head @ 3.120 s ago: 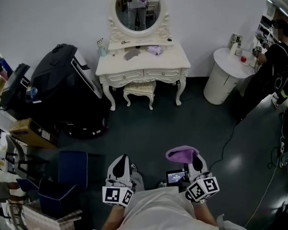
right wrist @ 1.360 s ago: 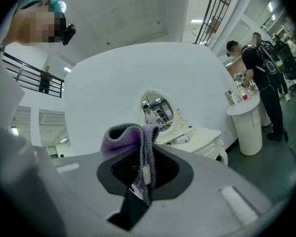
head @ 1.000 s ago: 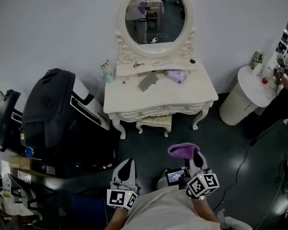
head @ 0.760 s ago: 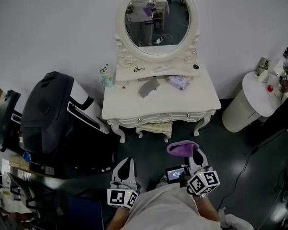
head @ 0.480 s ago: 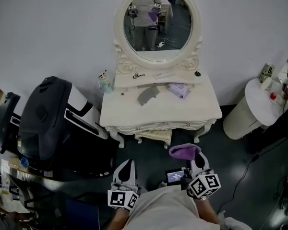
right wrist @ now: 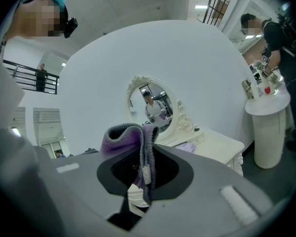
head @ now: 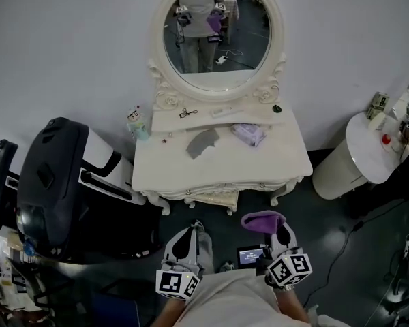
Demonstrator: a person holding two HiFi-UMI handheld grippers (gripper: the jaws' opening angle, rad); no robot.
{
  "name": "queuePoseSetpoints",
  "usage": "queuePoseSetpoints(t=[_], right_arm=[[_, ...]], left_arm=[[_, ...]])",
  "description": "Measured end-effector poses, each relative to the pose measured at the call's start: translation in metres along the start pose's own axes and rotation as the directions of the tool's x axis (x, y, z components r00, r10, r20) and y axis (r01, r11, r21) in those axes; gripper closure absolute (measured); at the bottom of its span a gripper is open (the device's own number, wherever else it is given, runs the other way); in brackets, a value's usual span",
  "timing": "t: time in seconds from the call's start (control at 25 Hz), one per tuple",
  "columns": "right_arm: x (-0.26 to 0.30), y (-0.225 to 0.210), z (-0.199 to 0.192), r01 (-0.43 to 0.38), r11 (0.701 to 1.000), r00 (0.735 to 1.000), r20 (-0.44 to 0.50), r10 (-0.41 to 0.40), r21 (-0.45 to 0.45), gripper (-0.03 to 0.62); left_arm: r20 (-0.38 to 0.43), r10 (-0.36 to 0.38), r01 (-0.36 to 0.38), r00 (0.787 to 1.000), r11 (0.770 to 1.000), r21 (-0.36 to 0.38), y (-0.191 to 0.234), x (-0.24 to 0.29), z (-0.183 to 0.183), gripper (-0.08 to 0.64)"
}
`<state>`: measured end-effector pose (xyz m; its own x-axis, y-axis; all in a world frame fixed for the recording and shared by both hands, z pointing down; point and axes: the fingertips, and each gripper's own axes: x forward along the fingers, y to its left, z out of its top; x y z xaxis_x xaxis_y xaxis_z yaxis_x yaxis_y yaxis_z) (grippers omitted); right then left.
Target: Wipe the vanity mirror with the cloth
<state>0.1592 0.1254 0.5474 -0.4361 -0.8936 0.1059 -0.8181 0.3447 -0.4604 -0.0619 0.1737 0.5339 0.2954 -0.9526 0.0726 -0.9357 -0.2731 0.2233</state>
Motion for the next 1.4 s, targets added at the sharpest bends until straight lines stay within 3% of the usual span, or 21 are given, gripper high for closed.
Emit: queuePoseSetpoints(t=[0.28, 0.64, 0.96, 1.28, 1.4], right_arm=[[0.053, -0.032, 0.016, 0.128, 0.991, 0.991, 0.039, -0.13, 0.041, 0.54], [0.16, -0.054, 0.095, 0.236, 0.971, 0.956, 0.171, -0.237, 0.026, 0.54], [0.243, -0.042, 0.106, 0.267, 0.961, 0.938, 0.212, -0.276, 0.067, 0.54], [0.259, -0.061, 0.1, 0.356, 0.931, 0.915, 0.17, -0.365, 0.084, 0.54], [0.275, -0.066, 0.104, 0.345, 0.935, 0.922, 0.159, -0.354, 0.081, 0.54]], left_arm=[[0.012, -0.118, 0.118, 0.993, 0.993, -0.005, 0.025, 0.099, 0.014, 0.56], [0.044, -0.243, 0.241, 0.969, 0.97, 0.03, 0.077, 0.229, 0.075, 0.56], [0.057, -0.276, 0.274, 0.96, 0.961, 0.031, 0.14, 0.303, 0.1, 0.56], [0.011, -0.293, 0.293, 0.956, 0.956, 0.007, 0.16, 0.336, 0.096, 0.56], [0.009, -0.253, 0.253, 0.967, 0.967, 0.017, 0.175, 0.338, 0.098, 0.56]])
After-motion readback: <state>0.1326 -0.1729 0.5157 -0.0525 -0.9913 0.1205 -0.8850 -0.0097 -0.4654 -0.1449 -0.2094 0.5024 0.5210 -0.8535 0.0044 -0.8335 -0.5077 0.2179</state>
